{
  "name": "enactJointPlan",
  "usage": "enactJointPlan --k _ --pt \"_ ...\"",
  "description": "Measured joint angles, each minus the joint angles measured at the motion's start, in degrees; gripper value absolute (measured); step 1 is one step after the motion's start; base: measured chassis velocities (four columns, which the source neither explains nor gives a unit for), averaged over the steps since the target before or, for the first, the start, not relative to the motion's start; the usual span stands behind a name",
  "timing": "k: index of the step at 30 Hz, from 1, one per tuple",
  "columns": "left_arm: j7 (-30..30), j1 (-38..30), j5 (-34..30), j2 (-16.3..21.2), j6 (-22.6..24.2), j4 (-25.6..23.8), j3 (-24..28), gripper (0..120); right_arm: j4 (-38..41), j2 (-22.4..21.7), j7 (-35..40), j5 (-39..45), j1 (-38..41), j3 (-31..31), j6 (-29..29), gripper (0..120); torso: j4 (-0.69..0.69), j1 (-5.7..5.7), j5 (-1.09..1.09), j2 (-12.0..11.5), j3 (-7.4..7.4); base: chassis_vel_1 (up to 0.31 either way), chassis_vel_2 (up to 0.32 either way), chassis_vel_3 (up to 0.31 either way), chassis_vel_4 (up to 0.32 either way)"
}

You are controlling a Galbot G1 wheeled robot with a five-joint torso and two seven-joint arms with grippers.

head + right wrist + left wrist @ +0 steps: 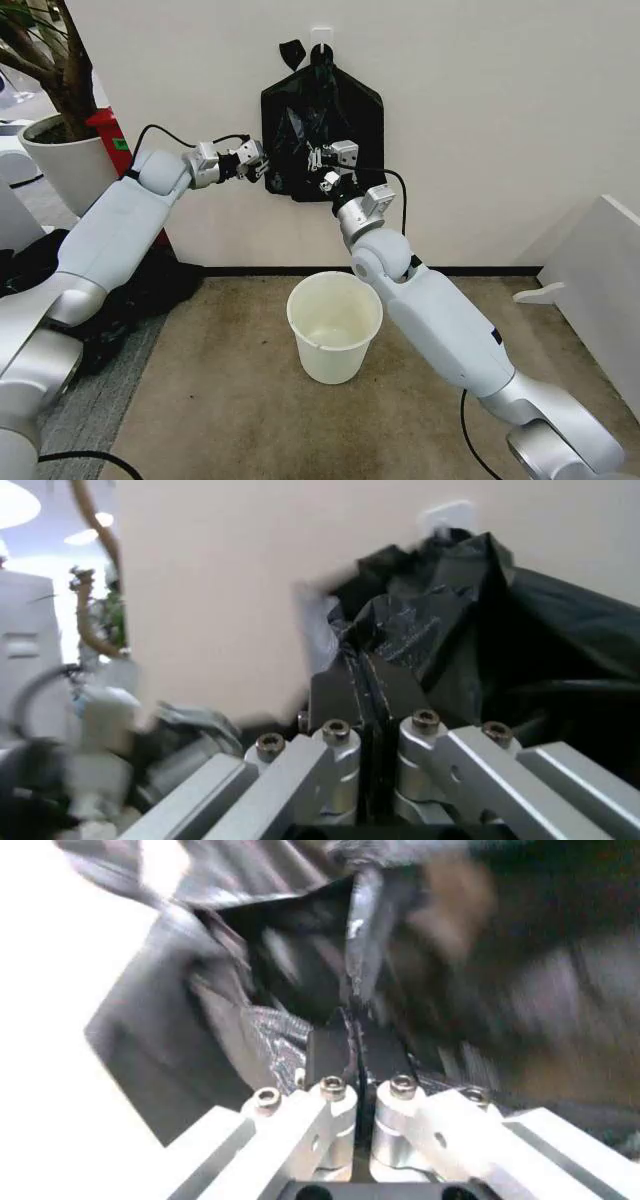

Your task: Place the garbage bag over the trash bin.

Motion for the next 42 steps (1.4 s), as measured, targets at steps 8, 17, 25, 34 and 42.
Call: enactJointPlan --k 8,17,25,34,42 --pt "-8.02 13.58 -23.96 0.78 -1.36 -12.63 -7.40 0 3.77 0.66 8.59 8.69 -2.85 1.68 1.75 0 0.00 0.00 0.00 0.00 0.00 0.000 0.000 0.000 0.000" --pt "-11.54 30.47 -29.37 4.61 -1.61 -30.82 -14.47 0 18.40 -2.66 10.62 15.12 -12.44 2.57 3.59 0 0.00 0.00 0.00 0.00 -0.01 0.000 0.000 0.000 0.000" --pt "-11.95 42.04 -28.13 9.14 -1.63 -40.44 -16.04 0 25.34 -7.42 8.90 11.22 -24.51 5.14 3.53 0 0.00 0.00 -0.01 0.01 -0.01 0.000 0.000 0.000 0.000" --pt "-13.36 46.96 -25.03 8.57 -0.61 -41.16 -15.84 0 25.58 -7.65 11.42 7.19 -32.45 8.82 2.40 0 0.00 -0.01 0.00 0.00 0.00 0.000 0.000 0.000 0.000" --pt "-16.52 49.66 -23.51 6.07 2.09 -41.83 -14.96 0 25.01 -6.73 16.29 5.72 -35.02 10.88 0.05 0 0.00 -0.01 0.01 0.01 0.00 0.000 0.000 0.000 0.000"
